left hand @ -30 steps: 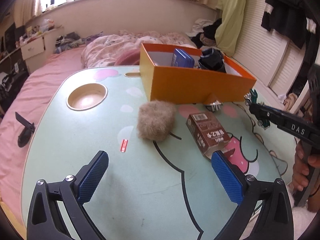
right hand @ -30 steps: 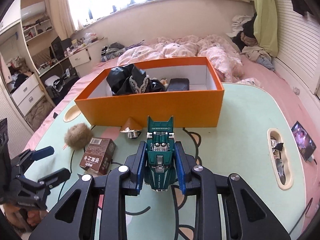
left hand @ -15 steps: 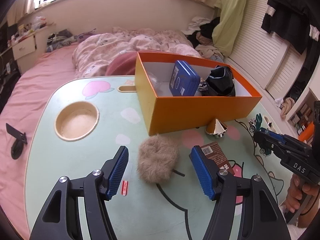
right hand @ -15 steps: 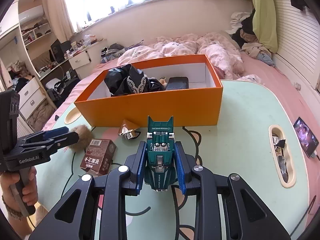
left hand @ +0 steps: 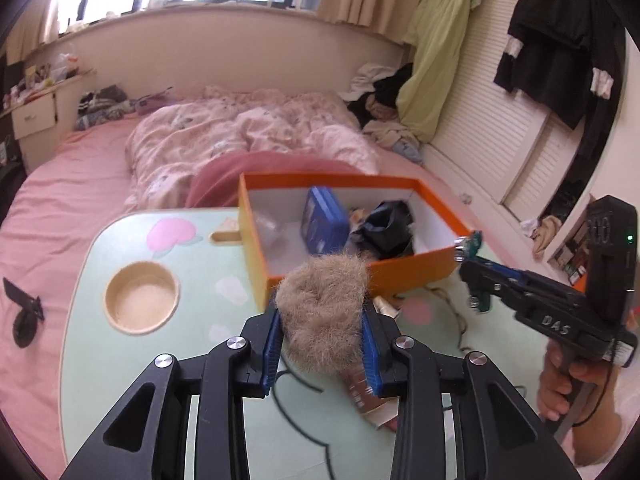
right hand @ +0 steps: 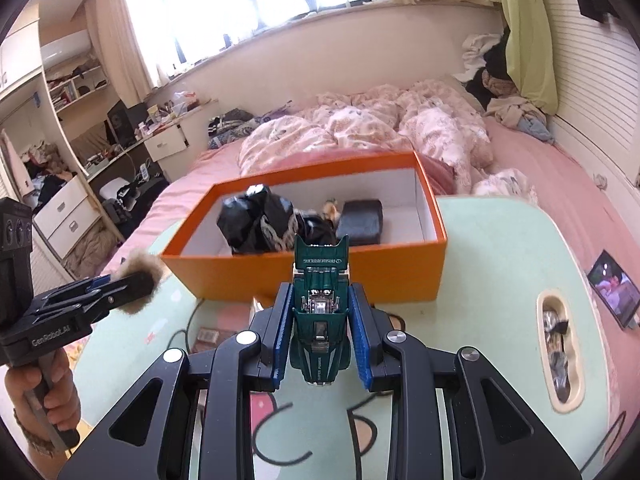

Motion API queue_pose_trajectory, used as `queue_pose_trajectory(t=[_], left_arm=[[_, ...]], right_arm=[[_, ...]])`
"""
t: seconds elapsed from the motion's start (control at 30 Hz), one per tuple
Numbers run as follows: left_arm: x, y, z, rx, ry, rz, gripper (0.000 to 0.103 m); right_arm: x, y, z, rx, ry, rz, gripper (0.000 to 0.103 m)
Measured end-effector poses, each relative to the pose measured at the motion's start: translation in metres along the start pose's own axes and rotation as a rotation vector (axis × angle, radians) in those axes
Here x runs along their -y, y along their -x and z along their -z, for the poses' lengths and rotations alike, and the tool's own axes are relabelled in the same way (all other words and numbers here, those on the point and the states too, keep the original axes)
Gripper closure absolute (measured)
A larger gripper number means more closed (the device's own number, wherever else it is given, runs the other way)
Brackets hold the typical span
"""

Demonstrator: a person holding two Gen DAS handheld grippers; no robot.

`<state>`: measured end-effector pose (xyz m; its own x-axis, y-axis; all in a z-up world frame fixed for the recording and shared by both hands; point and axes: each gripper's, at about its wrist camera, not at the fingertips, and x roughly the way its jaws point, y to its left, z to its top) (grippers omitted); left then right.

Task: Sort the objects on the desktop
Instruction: 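Grasp the brown fluffy ball with the left tool while the right tool holds the car, then lower the green car and brown ball into the orange box and release both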

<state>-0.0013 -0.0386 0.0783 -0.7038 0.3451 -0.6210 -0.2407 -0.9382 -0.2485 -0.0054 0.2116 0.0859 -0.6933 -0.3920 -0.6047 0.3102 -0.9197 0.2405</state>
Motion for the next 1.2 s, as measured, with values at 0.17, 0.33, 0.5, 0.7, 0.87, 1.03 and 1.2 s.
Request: queue_pose_trajectory(t=[0.17,0.33,0.5,0.7,0.87,1.03,1.2], left_arm=[[0.025,-0.027,-0.042,-0.016,-0.022,0.071,0.07],[0.027,-0.079,-0.063,-0.116,-0.027,0.043,0.07],[0.001,-0.103,-0.067,-0.136,0.062,-0.038,0.066],[-0.015,-0.085,-0.053,-0.088,0.103,-0.036,0.037],[-0.016,-0.049,-0.042,0.02,0.105,0.041,0.022],[-0.013,-0.01,-0.013,0.05,0.122,0.057,0.018],[-0.011,0.012,0.045,-0.008,0.116,0.058,0.014]], right_arm=[[-0.005,-0.026,-0.037,-0.021,-0.028,-0.072,0.074],[0.004,-0.073,-0.056,-0.129,-0.033,-0.026,0.074],[0.005,-0.088,-0.061,-0.156,-0.014,-0.033,0.074],[0.007,-0.088,-0.057,-0.224,0.019,-0.15,0.064],[0.013,-0.038,-0.047,-0.014,-0.001,-0.063,0.036],[0.01,0.004,-0.017,0.023,-0.004,-0.038,0.036],[-0.001,0.015,0.038,-0.082,0.036,-0.007,0.036]])
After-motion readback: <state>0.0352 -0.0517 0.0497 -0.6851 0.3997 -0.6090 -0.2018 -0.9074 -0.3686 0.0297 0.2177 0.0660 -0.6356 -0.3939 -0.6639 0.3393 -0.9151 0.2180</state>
